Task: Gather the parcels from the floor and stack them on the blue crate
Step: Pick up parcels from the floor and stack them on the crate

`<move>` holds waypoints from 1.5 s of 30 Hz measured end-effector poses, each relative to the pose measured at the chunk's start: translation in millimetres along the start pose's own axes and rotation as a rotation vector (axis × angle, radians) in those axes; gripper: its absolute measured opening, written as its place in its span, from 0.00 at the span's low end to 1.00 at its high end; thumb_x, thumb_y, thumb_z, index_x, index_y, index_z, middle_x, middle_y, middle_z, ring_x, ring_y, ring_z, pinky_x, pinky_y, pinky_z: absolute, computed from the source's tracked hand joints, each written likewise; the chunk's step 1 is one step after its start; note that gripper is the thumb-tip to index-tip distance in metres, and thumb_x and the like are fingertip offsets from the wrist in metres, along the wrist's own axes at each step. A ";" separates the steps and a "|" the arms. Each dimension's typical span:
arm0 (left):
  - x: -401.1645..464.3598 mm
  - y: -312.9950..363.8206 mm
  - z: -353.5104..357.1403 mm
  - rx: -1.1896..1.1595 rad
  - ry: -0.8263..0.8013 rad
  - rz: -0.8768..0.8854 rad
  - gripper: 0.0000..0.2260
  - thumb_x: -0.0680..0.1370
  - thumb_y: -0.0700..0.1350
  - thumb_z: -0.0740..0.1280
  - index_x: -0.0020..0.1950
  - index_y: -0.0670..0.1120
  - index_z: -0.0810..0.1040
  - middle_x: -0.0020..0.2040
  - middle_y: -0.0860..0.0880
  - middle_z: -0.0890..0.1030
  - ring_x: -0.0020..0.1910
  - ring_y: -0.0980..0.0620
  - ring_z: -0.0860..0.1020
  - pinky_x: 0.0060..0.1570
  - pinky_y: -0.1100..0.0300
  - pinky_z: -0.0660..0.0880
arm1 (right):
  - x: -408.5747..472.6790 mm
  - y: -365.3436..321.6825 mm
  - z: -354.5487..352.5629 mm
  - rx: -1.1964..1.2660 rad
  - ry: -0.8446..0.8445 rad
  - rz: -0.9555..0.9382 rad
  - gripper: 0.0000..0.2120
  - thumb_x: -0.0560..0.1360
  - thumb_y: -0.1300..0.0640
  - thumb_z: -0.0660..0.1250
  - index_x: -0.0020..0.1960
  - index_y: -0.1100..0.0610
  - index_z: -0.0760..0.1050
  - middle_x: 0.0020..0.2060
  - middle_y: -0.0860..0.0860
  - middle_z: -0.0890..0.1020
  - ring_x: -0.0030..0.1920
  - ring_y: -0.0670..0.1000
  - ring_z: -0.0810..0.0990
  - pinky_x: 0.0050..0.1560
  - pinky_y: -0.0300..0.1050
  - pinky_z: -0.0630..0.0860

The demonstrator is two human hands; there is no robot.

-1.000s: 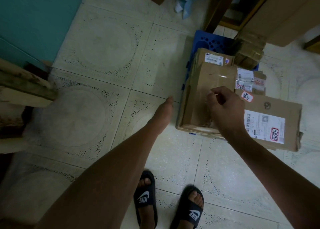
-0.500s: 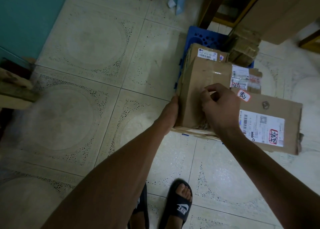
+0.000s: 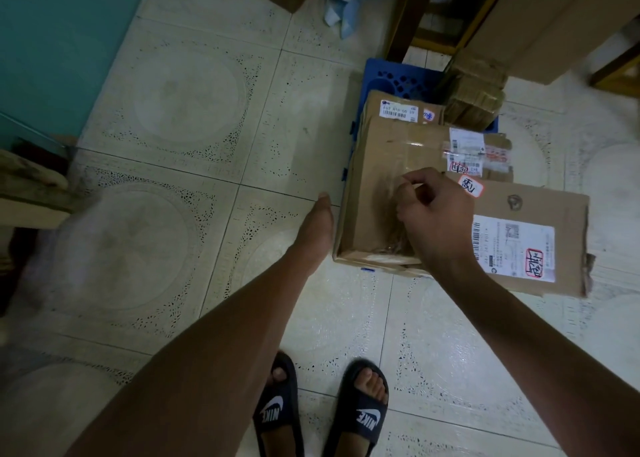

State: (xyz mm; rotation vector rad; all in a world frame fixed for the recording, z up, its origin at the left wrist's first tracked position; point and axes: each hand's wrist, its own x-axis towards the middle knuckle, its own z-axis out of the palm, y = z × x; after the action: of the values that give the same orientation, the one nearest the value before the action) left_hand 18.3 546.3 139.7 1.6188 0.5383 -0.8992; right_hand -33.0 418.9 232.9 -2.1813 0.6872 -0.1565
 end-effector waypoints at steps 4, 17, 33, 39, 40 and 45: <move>-6.9 10.2 -13.8 0.060 0.040 0.040 0.27 0.81 0.61 0.46 0.77 0.51 0.60 0.77 0.47 0.63 0.75 0.47 0.62 0.74 0.46 0.54 | -6.6 -3.5 -8.3 0.011 0.025 0.020 0.05 0.77 0.57 0.64 0.45 0.49 0.76 0.32 0.38 0.77 0.33 0.34 0.77 0.33 0.27 0.70; -58.3 131.8 19.9 0.468 0.263 0.503 0.16 0.82 0.48 0.56 0.66 0.45 0.73 0.63 0.44 0.76 0.56 0.47 0.75 0.54 0.56 0.71 | 3.7 -6.8 -80.9 0.084 0.191 0.143 0.05 0.75 0.58 0.66 0.45 0.55 0.80 0.33 0.43 0.77 0.35 0.38 0.75 0.33 0.26 0.65; -120.0 161.7 154.5 0.663 0.133 0.632 0.09 0.78 0.38 0.60 0.54 0.43 0.77 0.51 0.46 0.80 0.43 0.50 0.77 0.32 0.62 0.69 | 8.7 40.5 -208.4 0.148 0.115 0.195 0.05 0.77 0.62 0.66 0.51 0.56 0.79 0.40 0.42 0.80 0.40 0.38 0.78 0.39 0.25 0.71; -117.1 165.6 194.6 0.648 0.051 0.517 0.13 0.77 0.39 0.61 0.59 0.46 0.78 0.55 0.44 0.80 0.47 0.46 0.79 0.31 0.62 0.70 | 13.4 54.9 -238.0 0.152 0.071 0.231 0.10 0.76 0.61 0.66 0.57 0.59 0.79 0.47 0.50 0.82 0.45 0.45 0.79 0.45 0.37 0.75; -116.9 166.4 202.3 0.646 0.042 0.519 0.13 0.77 0.39 0.61 0.60 0.46 0.78 0.56 0.44 0.80 0.48 0.47 0.79 0.33 0.61 0.71 | 14.0 57.8 -241.4 0.156 0.067 0.238 0.10 0.76 0.61 0.66 0.57 0.59 0.79 0.46 0.50 0.82 0.44 0.44 0.78 0.44 0.36 0.74; -110.6 162.3 227.2 0.588 0.035 0.483 0.12 0.77 0.40 0.62 0.59 0.49 0.77 0.57 0.44 0.80 0.49 0.46 0.80 0.48 0.51 0.80 | 21.2 70.0 -250.0 0.144 0.050 0.265 0.12 0.77 0.59 0.66 0.59 0.59 0.78 0.49 0.53 0.82 0.47 0.48 0.79 0.48 0.41 0.76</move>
State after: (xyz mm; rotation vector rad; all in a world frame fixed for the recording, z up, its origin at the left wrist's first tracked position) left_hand 13.4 301.3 313.4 2.1687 -0.1250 -0.6916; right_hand -127.9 201.9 341.2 -1.9346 0.9552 -0.1182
